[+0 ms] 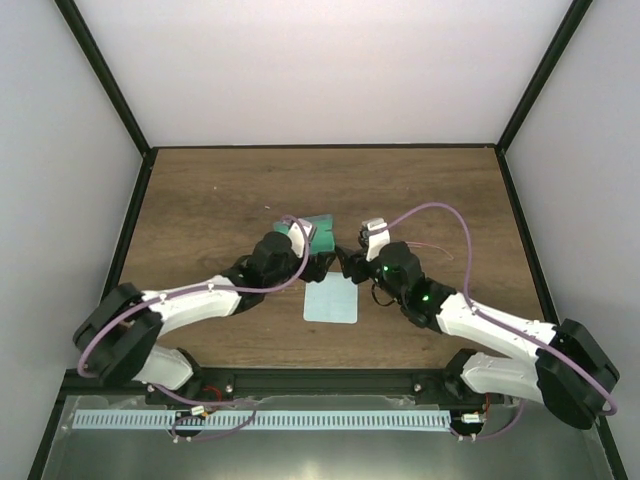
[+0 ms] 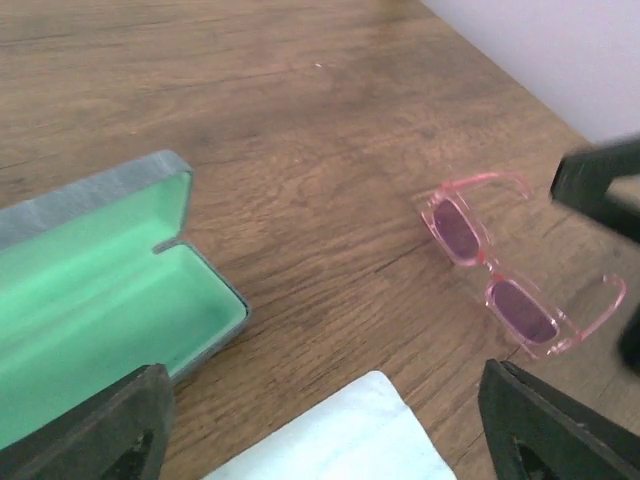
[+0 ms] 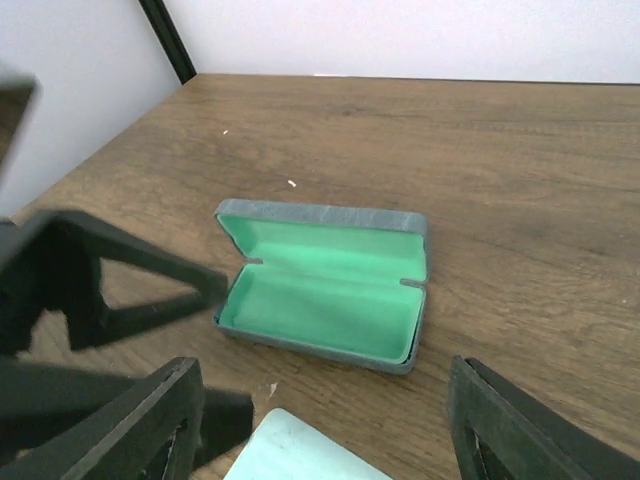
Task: Organize the sunglasses
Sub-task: Fold the glasses cleaning cloth at the center of the board.
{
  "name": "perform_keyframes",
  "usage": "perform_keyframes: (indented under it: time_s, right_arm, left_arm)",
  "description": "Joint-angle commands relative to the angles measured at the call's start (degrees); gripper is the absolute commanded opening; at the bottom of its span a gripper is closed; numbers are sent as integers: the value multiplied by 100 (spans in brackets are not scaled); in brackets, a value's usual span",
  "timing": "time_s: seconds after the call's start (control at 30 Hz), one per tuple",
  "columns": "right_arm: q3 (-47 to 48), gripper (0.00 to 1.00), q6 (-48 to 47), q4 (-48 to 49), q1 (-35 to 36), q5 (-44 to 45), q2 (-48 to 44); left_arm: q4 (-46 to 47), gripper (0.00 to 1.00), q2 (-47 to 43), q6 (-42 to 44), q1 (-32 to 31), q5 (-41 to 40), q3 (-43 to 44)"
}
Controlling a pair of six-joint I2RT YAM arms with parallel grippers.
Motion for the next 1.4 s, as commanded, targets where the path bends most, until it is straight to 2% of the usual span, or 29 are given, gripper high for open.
perform_keyframes:
  time_s: [0.0,0.07,0.17,0.3,0.4,0.47,0.5,0.67,0.77,0.93,1.07,1.17,1.27,1.37]
  right_arm:
    - [25,69,-124,-20,-67,-327,-6]
    - [-16,68,-135,77,-69,-462,-21]
    - [15,66,-150,118,-68,-643,27]
    - [-10,64,-47,127,-68,-921,98]
    - [-95,64,-8,120,-70,-919,153]
    - [-147,63,62,-28,-69,-672,80]
    - [-187,62,140,-155,-67,-467,-19]
    - [-565,62,469,-494,-68,541,-721]
    - [-554,62,459,-517,-69,908,-892]
    - [-242,62,199,-265,-155,869,-694]
    - [171,63,60,-69,-511,342,-118]
    - [364,63,-7,66,-623,151,262]
    - [362,63,-51,237,-664,-3,459]
    - [342,63,-89,281,-737,-58,542]
  left_arm:
    - [-1556,90,-612,-225,-129,-883,610]
    - [-2193,99,-799,-384,-294,-1395,919]
    - [-3216,100,-800,-499,-700,-2208,1496]
    - [-4385,100,-418,-542,-894,-1744,2083]
    - [-4292,96,-286,-176,-893,-1615,1961]
    - [-4280,81,-155,-66,-868,-1877,1845]
    - [-4355,79,-52,-33,-838,-1949,1831]
    - [-4401,79,41,25,-750,-2055,1711]
    - [-4178,79,157,121,-372,-1338,1602]
    - [-3584,78,382,223,434,-46,1254]
    - [-3340,59,493,391,462,112,1197]
    - [-3262,50,638,522,461,156,1202]
    - [-3176,32,822,680,460,334,1203]
    - [-3190,30,975,725,457,294,1224]
